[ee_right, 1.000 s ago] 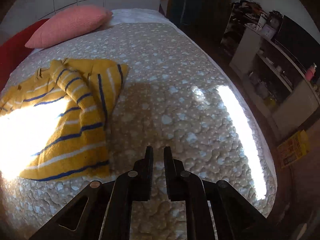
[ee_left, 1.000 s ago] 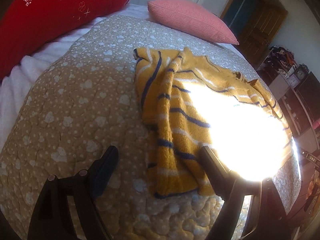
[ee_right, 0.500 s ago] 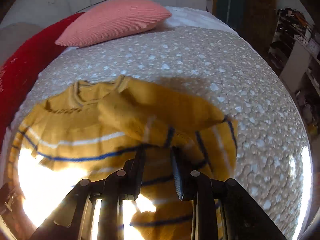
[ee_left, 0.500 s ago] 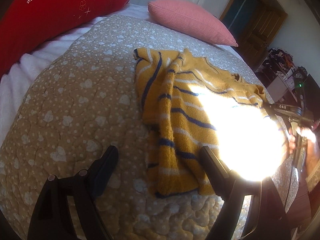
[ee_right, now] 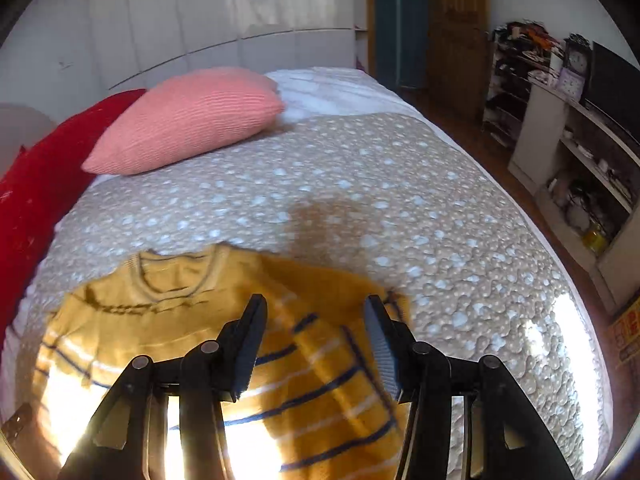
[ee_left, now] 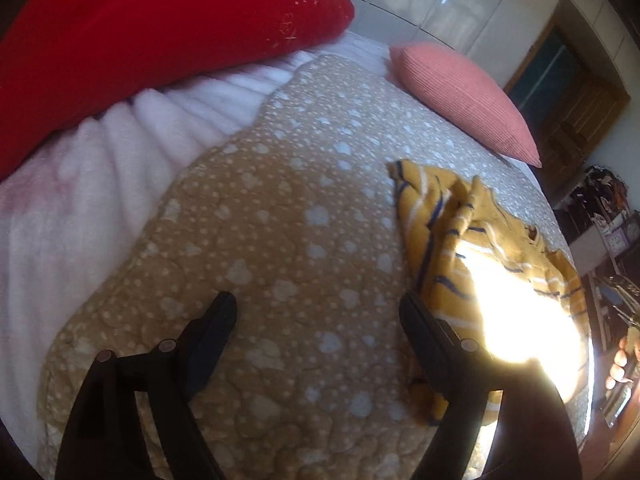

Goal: Fold small clothes
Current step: 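Grasp the sweater side with the right gripper and lift it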

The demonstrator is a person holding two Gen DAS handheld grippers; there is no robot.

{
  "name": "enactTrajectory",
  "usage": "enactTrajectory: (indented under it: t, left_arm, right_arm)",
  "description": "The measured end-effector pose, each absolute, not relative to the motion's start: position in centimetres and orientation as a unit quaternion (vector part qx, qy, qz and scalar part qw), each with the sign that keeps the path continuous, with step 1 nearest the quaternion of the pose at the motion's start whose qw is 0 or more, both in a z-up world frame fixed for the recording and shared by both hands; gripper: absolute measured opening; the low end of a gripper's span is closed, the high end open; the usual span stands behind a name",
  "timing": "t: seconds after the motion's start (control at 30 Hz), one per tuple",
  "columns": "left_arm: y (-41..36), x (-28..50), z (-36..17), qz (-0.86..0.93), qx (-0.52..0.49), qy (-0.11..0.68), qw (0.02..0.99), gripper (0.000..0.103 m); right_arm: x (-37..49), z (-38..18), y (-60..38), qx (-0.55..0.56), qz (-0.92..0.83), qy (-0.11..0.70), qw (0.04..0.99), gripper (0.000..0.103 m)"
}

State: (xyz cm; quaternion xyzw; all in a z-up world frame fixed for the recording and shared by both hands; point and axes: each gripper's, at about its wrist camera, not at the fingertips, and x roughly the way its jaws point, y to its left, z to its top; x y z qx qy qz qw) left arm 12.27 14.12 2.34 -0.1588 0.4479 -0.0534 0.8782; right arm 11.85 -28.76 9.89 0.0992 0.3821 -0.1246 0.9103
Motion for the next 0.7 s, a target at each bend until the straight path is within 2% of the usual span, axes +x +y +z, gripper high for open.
enactTrajectory:
  t: [0.1,0.23,0.5,0.53,0.6,0.67,0.7]
  left_arm:
    - [14.3,11.9,2.3,-0.047,-0.163,0.442,0.881,0.083]
    - [14.8,11.5,2.4,-0.06,-0.17,0.434,0.883,0.083]
    - [18.4,11.3,3.1,-0.045,-0.225,0.418,0.879,0.083]
    - [19.0,11.3,3.2,-0.04,-0.231,0.415,0.879,0.083]
    - [19.9,11.2,3.4,-0.031,-0.242,0.409,0.879,0.083]
    - [20.8,11.3,3.4,-0.029,-0.255,0.406,0.877,0.083]
    - [21.1,11.4,3.3,-0.027,-0.258,0.405,0.877,0.083]
  right_arm:
    - [12.3,11.0,-23.9,0.098,-0.043,0.389,0.915,0.06]
    - [13.8,10.1,-16.0,0.076,0.071,0.425,0.899,0.06]
    - [19.4,3.4,-4.2,0.064,0.134,0.505,0.85,0.062]
    - [20.3,2.6,-3.3,0.063,0.126,0.512,0.848,0.064]
    - [21.4,1.4,-1.6,0.044,0.106,0.516,0.849,0.078]
    - [21.7,0.5,0.8,-0.016,0.082,0.512,0.855,0.087]
    - [21.7,0.1,2.0,-0.059,0.07,0.513,0.854,0.088]
